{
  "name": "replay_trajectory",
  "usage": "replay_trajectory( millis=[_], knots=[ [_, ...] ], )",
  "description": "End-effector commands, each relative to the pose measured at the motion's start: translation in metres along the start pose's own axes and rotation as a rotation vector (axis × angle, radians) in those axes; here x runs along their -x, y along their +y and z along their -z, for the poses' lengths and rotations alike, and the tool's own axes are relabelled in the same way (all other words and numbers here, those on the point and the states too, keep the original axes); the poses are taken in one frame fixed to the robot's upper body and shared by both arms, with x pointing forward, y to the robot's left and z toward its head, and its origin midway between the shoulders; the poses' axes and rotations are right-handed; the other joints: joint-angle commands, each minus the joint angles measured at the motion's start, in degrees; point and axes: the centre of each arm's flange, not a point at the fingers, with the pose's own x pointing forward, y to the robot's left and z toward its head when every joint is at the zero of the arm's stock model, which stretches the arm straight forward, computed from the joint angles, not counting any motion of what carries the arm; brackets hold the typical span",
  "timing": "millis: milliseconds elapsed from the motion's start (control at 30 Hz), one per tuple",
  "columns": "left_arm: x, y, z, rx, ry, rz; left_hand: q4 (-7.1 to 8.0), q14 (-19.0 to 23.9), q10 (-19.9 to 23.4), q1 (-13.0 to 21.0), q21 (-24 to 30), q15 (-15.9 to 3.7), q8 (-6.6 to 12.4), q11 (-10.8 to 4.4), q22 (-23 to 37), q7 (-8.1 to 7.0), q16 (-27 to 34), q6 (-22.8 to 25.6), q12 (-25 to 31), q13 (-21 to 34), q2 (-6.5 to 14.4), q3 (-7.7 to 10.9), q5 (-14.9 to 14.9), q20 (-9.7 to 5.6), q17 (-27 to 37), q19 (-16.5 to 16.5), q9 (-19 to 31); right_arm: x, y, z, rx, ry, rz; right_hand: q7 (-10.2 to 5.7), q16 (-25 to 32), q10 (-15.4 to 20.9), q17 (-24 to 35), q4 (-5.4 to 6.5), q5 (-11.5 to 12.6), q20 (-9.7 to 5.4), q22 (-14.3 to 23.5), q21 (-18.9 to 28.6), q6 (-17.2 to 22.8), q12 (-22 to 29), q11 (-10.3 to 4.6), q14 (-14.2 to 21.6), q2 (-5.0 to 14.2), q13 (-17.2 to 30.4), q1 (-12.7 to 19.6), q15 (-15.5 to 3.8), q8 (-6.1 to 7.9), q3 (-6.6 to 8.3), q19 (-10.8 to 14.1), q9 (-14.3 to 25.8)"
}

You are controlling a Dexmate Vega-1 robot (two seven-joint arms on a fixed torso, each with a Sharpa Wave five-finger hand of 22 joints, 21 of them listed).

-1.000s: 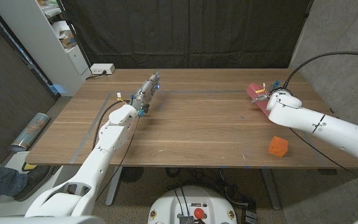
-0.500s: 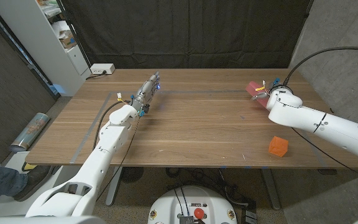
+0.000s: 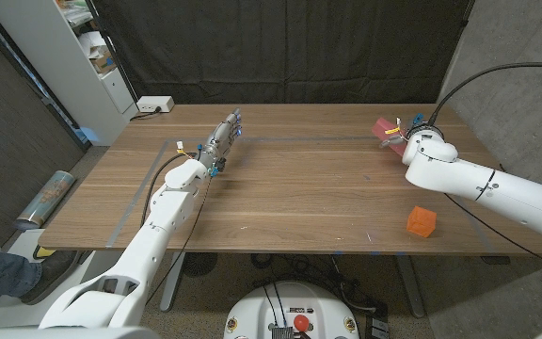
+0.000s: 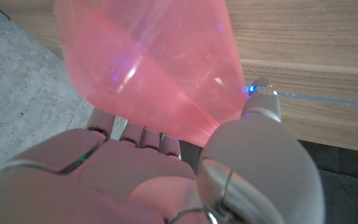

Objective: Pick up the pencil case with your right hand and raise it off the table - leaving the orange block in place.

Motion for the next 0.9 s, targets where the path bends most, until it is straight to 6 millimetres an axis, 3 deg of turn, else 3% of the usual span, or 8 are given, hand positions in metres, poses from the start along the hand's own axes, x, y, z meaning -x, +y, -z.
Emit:
replay_trajectory(
  millis=[33,900],
  knots=[
    [-0.001,0.003,-0.001,0.001,-0.005,0.001,-0.38,-1.3,-0.5,0.2,-0.1,0.27,-0.11,-0.06,0.1,-0.26,0.0,-0.1,-0.2,0.1,0.6,0.01,-0.1,0.28,0.3,-4.3,0.2,0.009,-0.010,-0.006,0.000,-0.020,0.041,-0.04,-0.1,0.4,0.2,-0.13,-0.1,-2.66,0.3,0.2,0.7,-0.2,0.07,0.6,10.25,0.2,10.9,-0.07,0.01,0.51,2.9,0.1],
    [-0.003,0.011,-0.001,0.004,-0.008,0.006,-0.53,-1.2,-0.5,0.2,-0.3,0.21,-0.09,-0.14,0.1,-0.21,0.0,-0.1,-0.1,0.0,0.7,-0.10,-0.1,0.26,0.3,-4.2,0.2,0.027,-0.032,-0.025,-0.004,-0.063,0.122,-0.19,-0.1,1.4,0.3,0.15,-1.2,-2.79,0.3,-0.2,1.9,-0.5,-0.10,1.6,10.70,0.2,11.4,-0.52,-0.17,0.91,3.7,0.2]
  ],
)
